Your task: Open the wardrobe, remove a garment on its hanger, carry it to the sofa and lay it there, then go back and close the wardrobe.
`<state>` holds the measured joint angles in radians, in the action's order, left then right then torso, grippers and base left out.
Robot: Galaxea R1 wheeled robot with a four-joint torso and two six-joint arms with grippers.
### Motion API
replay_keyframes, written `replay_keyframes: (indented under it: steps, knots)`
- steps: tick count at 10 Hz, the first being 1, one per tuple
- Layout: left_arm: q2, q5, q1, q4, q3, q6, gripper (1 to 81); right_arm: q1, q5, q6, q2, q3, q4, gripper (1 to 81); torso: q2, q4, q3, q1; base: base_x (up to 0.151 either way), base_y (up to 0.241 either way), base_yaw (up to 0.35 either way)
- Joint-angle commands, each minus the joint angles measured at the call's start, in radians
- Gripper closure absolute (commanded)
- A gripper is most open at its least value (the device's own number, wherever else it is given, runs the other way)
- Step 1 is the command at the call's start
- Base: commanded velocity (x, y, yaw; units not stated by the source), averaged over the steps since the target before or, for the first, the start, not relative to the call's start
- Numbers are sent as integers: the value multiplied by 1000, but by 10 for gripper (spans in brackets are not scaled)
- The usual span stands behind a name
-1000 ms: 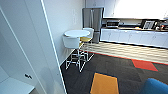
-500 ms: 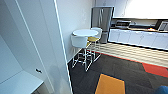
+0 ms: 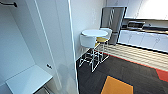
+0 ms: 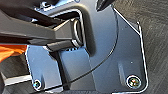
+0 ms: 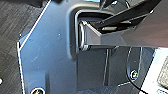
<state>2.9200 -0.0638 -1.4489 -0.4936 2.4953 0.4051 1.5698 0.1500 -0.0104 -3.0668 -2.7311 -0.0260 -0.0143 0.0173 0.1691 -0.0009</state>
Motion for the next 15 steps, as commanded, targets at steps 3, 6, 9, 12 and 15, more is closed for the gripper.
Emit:
replay_keyframes:
  steps: [3,6,9,12,15]
  knots:
    - [-1,-54,35,-3,-6,-5,10,-23,-58,0,-8,-2,-3,10,0,0,0,1,0,0,245]
    - [-1,-56,35,-5,-4,-5,10,-21,-58,1,-8,-2,-2,10,0,0,0,1,0,0,245]
    - [-1,-56,35,-5,-6,-5,10,-23,-58,1,-6,-2,-2,10,0,0,0,1,0,0,245]
    - [1,-57,35,-5,-6,-5,10,-21,-58,3,-6,-8,0,10,0,0,0,1,0,0,245]
    - [2,-57,35,-5,-6,-6,10,-23,-56,3,-6,-8,0,10,0,0,0,1,0,0,245]
